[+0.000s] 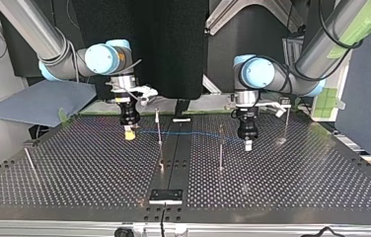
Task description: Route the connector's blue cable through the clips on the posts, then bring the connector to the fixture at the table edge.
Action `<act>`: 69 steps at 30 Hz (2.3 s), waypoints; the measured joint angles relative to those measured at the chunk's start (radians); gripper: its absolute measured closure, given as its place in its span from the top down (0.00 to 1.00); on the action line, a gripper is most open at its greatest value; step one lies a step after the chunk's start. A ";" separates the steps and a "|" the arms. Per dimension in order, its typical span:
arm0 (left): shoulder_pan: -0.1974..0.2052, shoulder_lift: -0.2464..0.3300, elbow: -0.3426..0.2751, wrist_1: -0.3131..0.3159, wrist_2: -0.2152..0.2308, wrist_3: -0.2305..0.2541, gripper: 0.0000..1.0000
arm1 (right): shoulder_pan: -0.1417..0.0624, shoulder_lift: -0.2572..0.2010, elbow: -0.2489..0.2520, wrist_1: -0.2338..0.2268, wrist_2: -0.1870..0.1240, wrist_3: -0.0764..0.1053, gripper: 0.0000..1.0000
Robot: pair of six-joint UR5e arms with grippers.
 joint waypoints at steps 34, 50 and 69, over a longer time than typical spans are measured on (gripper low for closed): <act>0.018 0.001 -0.018 0.016 0.061 -0.065 0.24 | -0.002 0.002 -0.005 0.021 -0.011 0.001 0.00; 0.024 0.001 -0.018 -0.045 0.040 -0.186 0.74 | -0.004 0.002 -0.005 0.022 -0.014 0.001 0.00; 0.015 0.021 -0.033 -0.103 0.131 -0.237 0.78 | -0.004 0.002 -0.005 0.024 -0.015 0.001 0.00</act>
